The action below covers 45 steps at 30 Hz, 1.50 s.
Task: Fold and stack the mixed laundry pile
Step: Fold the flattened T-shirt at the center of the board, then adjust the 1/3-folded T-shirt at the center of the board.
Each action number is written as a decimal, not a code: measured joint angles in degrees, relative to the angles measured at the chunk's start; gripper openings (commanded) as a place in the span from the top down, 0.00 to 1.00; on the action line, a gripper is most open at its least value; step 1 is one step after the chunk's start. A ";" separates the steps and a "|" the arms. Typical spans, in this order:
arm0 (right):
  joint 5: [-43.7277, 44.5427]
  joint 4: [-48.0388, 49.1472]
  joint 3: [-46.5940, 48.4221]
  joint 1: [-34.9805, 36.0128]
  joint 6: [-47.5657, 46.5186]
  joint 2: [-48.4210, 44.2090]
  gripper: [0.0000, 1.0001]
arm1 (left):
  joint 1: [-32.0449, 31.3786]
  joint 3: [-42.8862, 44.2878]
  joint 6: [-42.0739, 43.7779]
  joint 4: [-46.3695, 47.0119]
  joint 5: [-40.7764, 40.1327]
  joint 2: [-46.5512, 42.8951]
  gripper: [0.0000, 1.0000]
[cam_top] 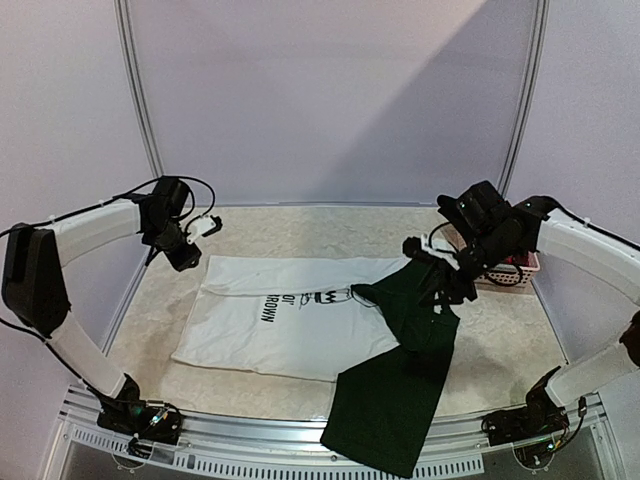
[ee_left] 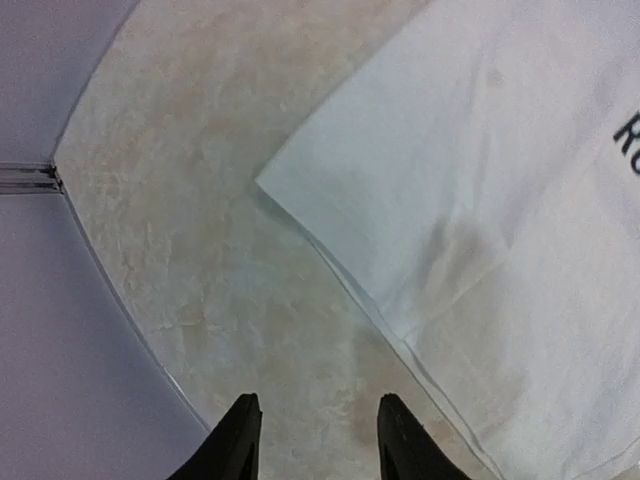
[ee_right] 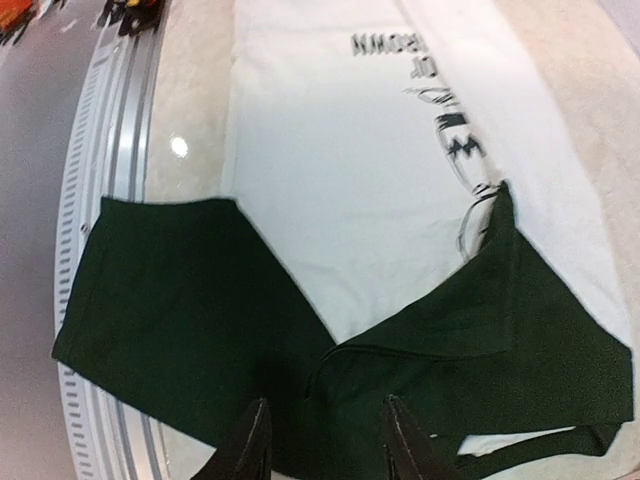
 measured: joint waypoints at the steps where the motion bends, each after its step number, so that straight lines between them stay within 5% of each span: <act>1: -0.11 0.85 1.31 -0.76 1.03 0.90 0.63 | -0.33 0.04 -1.55 1.75 0.00 -1.05 0.58; 13: 5.05 6.64 12.39 -3.02 18.47 29.49 0.54 | -1.11 5.77 -36.04 13.81 7.78 9.86 0.70; 25: 8.24 6.49 14.12 -7.06 23.19 34.47 0.52 | -1.11 4.39 -45.77 10.95 14.49 19.93 0.78; 40: 1.05 4.81 14.75 -7.15 23.69 37.83 0.98 | -1.11 4.31 -45.18 7.32 10.36 18.43 0.76; 45: 0.50 4.33 14.75 -5.22 23.28 36.57 1.00 | -1.11 3.69 -43.85 8.41 8.98 15.52 0.75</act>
